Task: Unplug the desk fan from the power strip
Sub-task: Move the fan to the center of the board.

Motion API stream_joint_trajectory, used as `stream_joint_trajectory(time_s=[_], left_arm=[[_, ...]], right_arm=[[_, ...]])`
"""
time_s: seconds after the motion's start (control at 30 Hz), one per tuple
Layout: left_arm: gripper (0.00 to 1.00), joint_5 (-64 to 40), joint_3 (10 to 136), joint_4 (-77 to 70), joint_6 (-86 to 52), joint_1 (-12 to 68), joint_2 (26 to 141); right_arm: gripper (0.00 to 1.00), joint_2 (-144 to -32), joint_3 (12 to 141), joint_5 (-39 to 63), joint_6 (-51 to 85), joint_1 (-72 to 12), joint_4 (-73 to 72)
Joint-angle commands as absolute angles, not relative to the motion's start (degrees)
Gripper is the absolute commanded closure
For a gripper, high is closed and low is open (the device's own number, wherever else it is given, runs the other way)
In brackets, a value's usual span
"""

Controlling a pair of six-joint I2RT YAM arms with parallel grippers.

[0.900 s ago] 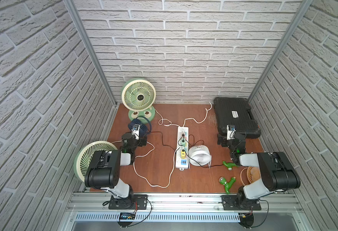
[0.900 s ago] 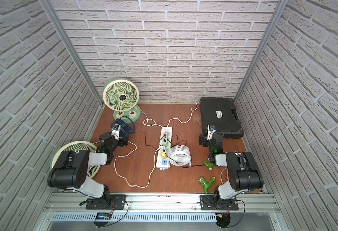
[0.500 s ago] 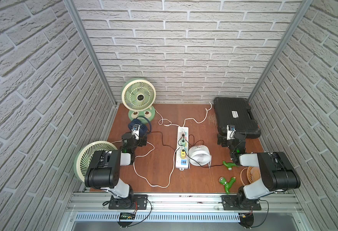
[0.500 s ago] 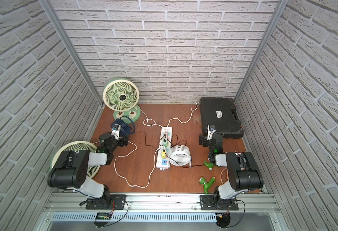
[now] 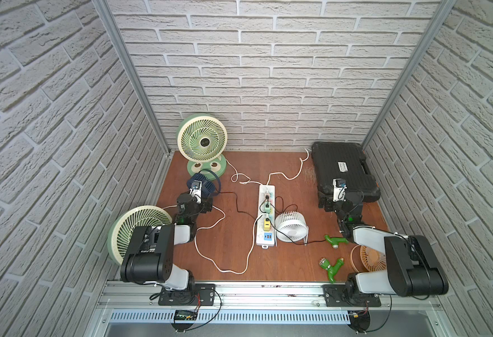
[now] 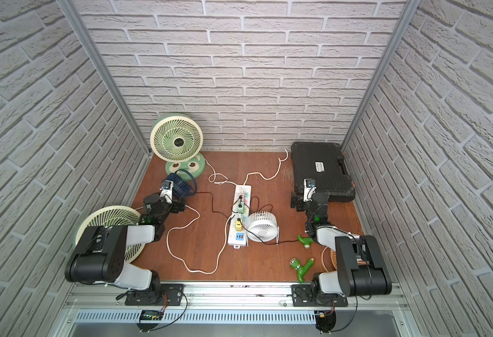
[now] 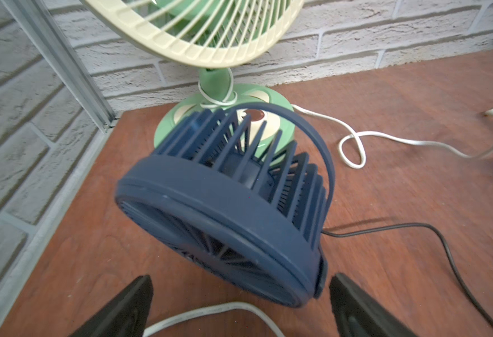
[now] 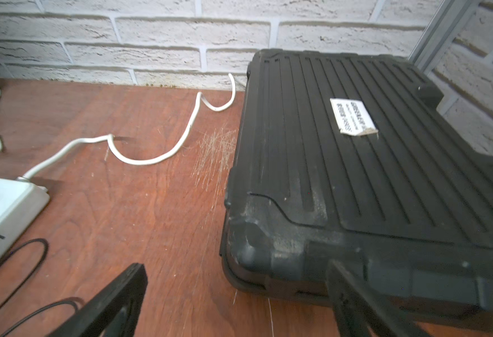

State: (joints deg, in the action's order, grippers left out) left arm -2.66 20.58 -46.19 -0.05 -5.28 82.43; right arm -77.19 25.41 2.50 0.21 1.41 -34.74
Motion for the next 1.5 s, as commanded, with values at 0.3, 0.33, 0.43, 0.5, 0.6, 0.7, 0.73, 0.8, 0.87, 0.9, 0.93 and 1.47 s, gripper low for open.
stream_joint_trajectory(time_s=[0.3,0.33,0.43,0.5,0.6,0.7,0.73,0.8,0.87,0.9,0.93,1.47], left_arm=[[0.02,17.2,24.1,-19.1,-9.5,7.0,48.6],[0.02,17.4,25.0,-16.0,-10.6,8.1,46.8],[0.02,16.2,27.4,-8.8,-14.4,12.0,42.8],[0.02,12.9,29.0,-3.9,-17.2,13.6,41.9],[0.02,6.0,30.4,0.6,-21.9,14.0,42.2],[0.02,0.1,29.8,1.1,-25.0,14.0,42.8],[0.02,-1.7,29.1,0.1,-26.0,14.0,43.1],[0.02,-4.3,27.7,-1.4,-27.3,14.1,43.2],[0.02,-5.6,26.8,-1.8,-27.9,14.1,43.0],[0.02,-6.1,26.3,-2.0,-28.0,14.1,42.9],[0.02,-6.5,25.9,-2.1,-28.1,14.1,42.8],[0.02,-9.3,22.1,-2.8,-30.0,14.1,42.6]], right_arm=[[0.0,-69.8,52.7,8.8,5.5,-12.7,10.8],[0.0,-70.2,54.6,9.1,6.2,-14.3,13.3],[0.0,-71.0,58.7,9.6,8.6,-19.5,17.9],[0.0,-71.7,60.8,10.1,11.9,-23.2,20.2],[0.0,-73.5,64.5,11.1,15.7,-28.2,25.0],[0.0,-74.7,65.4,9.8,19.6,-34.7,26.5],[0.0,-74.8,65.3,9.1,21.0,-36.8,26.6],[0.0,-75.1,65.1,6.4,23.6,-40.3,28.0],[0.0,-74.6,64.2,4.0,27.0,-43.5,28.8],[0.01,-74.2,63.3,3.4,29.2,-44.7,28.6],[0.05,-73.9,62.2,3.1,31.7,-45.6,28.3],[0.13,-78.9,55.2,-12.8,45.2,-56.8,28.3]])
